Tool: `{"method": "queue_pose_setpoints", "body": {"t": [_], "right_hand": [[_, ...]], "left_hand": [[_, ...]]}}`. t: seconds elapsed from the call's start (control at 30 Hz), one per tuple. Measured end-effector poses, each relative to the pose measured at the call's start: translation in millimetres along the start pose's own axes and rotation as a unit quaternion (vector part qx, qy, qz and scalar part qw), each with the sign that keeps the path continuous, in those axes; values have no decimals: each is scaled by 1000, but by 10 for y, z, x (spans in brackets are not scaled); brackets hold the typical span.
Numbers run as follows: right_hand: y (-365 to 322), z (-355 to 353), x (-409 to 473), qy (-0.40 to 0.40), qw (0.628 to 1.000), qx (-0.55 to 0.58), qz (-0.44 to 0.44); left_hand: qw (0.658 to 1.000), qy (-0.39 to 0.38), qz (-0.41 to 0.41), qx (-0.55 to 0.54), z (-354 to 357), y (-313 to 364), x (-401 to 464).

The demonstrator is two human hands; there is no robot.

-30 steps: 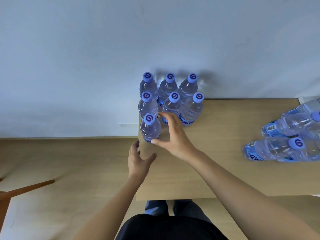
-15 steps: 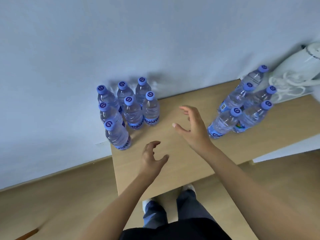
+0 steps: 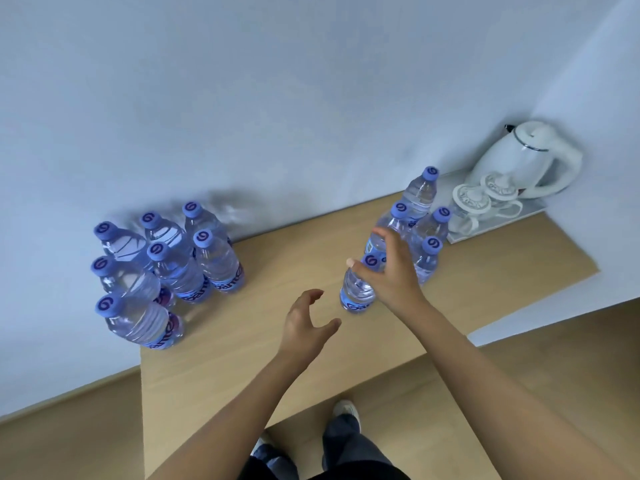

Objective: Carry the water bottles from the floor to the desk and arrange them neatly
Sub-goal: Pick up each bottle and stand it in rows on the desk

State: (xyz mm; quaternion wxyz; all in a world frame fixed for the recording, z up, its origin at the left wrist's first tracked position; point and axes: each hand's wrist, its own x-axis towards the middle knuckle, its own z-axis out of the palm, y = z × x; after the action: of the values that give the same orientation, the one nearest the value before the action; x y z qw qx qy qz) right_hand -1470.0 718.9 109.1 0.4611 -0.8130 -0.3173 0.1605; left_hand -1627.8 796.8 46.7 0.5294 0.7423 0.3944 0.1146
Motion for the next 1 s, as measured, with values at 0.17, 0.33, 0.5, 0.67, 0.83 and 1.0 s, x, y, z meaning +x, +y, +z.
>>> {"method": "queue_pose_setpoints", "body": {"t": [0.17,0.33,0.5,0.67,0.83,1.0], "right_hand": [[273,89,101,-82,992,49,80],[404,215,180,-81,985,102,113],[320,231,257,-110,980,124,110],[-54,117,342,-185,966,156,94],[-627,-30,480,-258,947,183,62],[-1160,-143,618,-319,923,214,39]], "left_hand": [[1000,10,-23,6,205,60,82],[999,15,-45,10,293,30,93],[998,-7,-59,11,221,26,157],[999,-40,-37,-3,27,103,238],[995,-60,17,-73,-229,322,176],[988,-60,58,-132,-513,604,108]]}}
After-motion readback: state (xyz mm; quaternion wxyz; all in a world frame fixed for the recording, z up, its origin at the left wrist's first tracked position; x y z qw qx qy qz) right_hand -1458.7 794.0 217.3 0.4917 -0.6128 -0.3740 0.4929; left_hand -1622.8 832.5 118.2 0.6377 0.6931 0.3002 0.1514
